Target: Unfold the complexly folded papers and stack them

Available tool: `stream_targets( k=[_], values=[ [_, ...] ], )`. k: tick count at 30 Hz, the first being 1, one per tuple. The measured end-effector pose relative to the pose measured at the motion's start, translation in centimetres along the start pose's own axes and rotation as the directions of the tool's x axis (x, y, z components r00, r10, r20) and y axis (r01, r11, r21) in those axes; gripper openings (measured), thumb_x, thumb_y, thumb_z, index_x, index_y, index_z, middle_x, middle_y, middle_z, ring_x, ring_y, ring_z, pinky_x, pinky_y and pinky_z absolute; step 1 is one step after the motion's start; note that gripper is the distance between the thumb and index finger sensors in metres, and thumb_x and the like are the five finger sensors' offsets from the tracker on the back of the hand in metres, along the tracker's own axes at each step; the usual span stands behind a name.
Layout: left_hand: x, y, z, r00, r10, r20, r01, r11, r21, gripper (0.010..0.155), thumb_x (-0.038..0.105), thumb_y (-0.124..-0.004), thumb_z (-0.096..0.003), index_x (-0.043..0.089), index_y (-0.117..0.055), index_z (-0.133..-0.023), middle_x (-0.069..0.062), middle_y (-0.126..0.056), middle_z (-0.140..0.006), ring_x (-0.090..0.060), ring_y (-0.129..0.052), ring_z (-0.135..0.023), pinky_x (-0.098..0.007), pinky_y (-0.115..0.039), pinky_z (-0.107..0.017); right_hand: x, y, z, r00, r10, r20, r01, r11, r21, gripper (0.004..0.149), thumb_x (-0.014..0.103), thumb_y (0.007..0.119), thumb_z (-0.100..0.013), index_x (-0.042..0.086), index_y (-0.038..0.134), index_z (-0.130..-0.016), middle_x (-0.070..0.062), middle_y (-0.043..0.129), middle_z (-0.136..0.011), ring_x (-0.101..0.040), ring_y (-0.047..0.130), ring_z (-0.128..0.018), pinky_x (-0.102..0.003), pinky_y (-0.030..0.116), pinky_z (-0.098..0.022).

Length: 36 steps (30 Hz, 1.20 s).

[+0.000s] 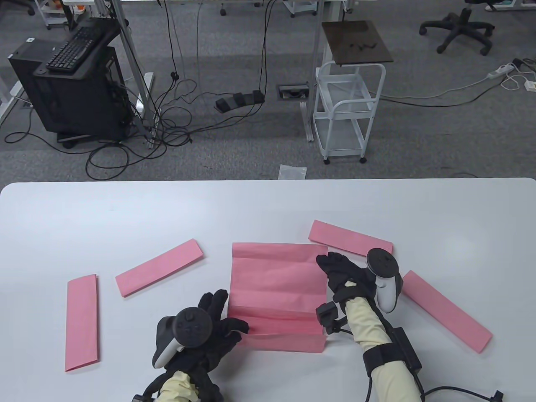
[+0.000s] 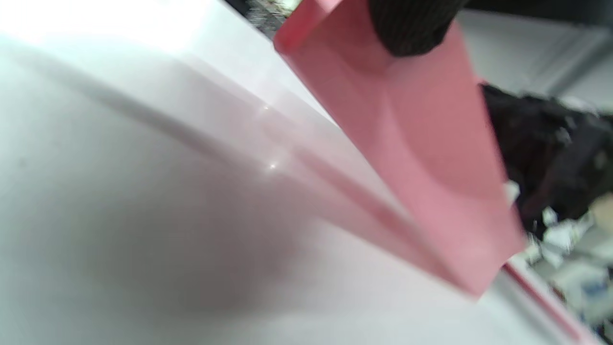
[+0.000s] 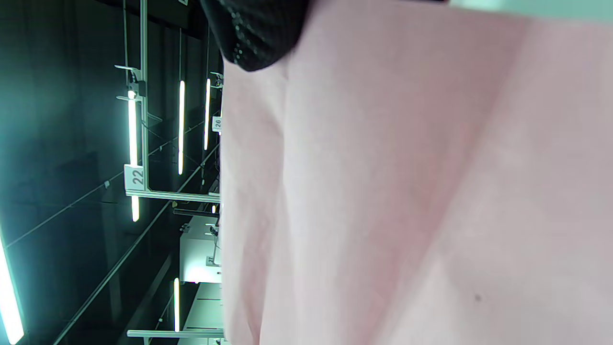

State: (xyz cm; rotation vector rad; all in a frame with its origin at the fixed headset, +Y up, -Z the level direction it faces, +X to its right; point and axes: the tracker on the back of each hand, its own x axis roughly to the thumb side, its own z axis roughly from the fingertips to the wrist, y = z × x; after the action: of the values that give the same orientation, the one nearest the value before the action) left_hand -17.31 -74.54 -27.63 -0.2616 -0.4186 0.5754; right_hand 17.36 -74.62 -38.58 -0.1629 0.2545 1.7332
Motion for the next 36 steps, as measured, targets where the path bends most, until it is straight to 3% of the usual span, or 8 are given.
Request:
stream_targets(
  k=[7, 11, 15, 22, 25, 28, 32, 36],
  values=[
    [-0.5, -1.8, -0.7, 0.997, 0.071, -0.016, -0.073, 0.977, -0.199, 0.057, 0.056, -0.057, -0.0567, 0.018, -0.086, -0.088, 0.006, -0.016, -0.124, -0.029, 0.02, -0.102, -0.059, 0.011, -0.064, -1.2, 0.8, -0.5, 0.998, 0.055, -0.012, -0.055, 0.998, -0.005, 0.038, 0.03, 0.074, -0.05, 0.006, 0.083, -0.078, -0.009, 0.094, -0.06, -0.032, 0.084, -0.075, -0.064, 0.035, -0.072],
    [0.0, -3.1, -1.4, 0.999, -0.039, -0.025, 0.031, 0.963, -0.269, 0.041, 0.045, -0.066, -0.0578, 0.021, -0.08, -0.089, 0.004, -0.015, -0.122, -0.03, 0.016, -0.103, -0.059, 0.009, -0.065, -1.4, 0.9, -0.7, 0.999, 0.046, -0.02, -0.046, 0.999, -0.003, 0.038, 0.03, 0.074, -0.05, 0.005, 0.083, -0.078, -0.01, 0.093, -0.06, -0.033, 0.084, -0.075, -0.064, 0.035, -0.072],
    [0.3, -4.4, -1.9, 0.991, -0.126, -0.035, 0.104, 0.924, -0.367, 0.067, 0.044, -0.07, -0.0577, 0.037, -0.031, -0.111, -0.001, 0.007, -0.116, -0.035, 0.021, -0.099, -0.061, 0.009, -0.064, -1.5, 1.1, -0.8, 0.998, 0.06, -0.024, -0.06, 0.998, -0.003, 0.038, 0.03, 0.074, -0.05, 0.005, 0.083, -0.078, -0.01, 0.094, -0.06, -0.033, 0.083, -0.075, -0.064, 0.035, -0.072],
    [-1.0, -6.4, -2.0, 0.967, -0.219, -0.132, 0.121, 0.847, -0.518, 0.091, 0.062, -0.066, -0.0529, 0.034, 0.002, -0.105, 0.002, 0.025, -0.105, -0.035, 0.027, -0.094, -0.061, 0.013, -0.061, -1.7, 1.5, -1.1, 0.993, 0.112, -0.04, -0.113, 0.993, -0.028, 0.039, 0.031, 0.073, -0.051, 0.008, 0.082, -0.081, -0.01, 0.093, -0.067, -0.034, 0.08, -0.081, -0.059, 0.031, -0.075],
    [-1.2, -6.5, -2.0, 0.963, -0.221, -0.154, 0.114, 0.853, -0.509, 0.092, 0.065, -0.066, -0.0498, 0.037, 0.004, -0.103, 0.006, 0.026, -0.104, -0.03, 0.028, -0.094, -0.058, 0.014, -0.061, -1.8, 1.6, -0.9, 0.993, 0.099, -0.067, -0.099, 0.995, 0.005, 0.046, 0.03, 0.07, -0.053, 0.012, 0.072, -0.096, -0.017, 0.076, -0.096, -0.038, 0.05, -0.101, -0.051, 0.013, -0.076],
    [-1.4, -6.8, -2.0, 0.957, -0.238, -0.163, 0.125, 0.852, -0.509, 0.093, 0.067, -0.064, -0.0465, 0.04, 0.007, -0.101, 0.009, 0.028, -0.101, -0.027, 0.03, -0.093, -0.055, 0.016, -0.06, -1.4, 1.2, 0.0, 0.983, 0.182, -0.024, -0.182, 0.983, -0.011, 0.069, 0.034, 0.069, -0.054, 0.026, 0.031, -0.11, -0.005, 0.018, -0.117, -0.022, -0.006, -0.103, -0.042, -0.009, -0.069],
    [-1.4, -6.9, -1.9, 0.952, -0.257, -0.168, 0.137, 0.846, -0.516, 0.094, 0.07, -0.061, -0.0449, 0.041, 0.01, -0.099, 0.01, 0.031, -0.1, -0.026, 0.032, -0.092, -0.055, 0.017, -0.06, -0.7, 2.7, 3.5, 0.781, 0.593, 0.197, -0.606, 0.796, 0.006, 0.073, 0.04, 0.071, -0.052, 0.03, 0.028, -0.109, 0.002, 0.007, -0.117, -0.017, -0.014, -0.1, -0.042, -0.011, -0.068],
    [-1.4, -6.9, -1.9, 0.952, -0.254, -0.168, 0.133, 0.843, -0.522, 0.094, 0.07, -0.061, -0.0452, 0.042, 0.011, -0.099, 0.01, 0.032, -0.099, -0.026, 0.033, -0.091, -0.054, 0.018, -0.059, -2.5, 6.8, 7.2, 0.573, 0.734, 0.366, -0.817, 0.477, 0.324, 0.071, 0.046, 0.069, -0.051, 0.028, 0.037, -0.111, 0.002, 0.012, -0.12, -0.016, -0.011, -0.103, -0.046, -0.013, -0.066]
  ],
)
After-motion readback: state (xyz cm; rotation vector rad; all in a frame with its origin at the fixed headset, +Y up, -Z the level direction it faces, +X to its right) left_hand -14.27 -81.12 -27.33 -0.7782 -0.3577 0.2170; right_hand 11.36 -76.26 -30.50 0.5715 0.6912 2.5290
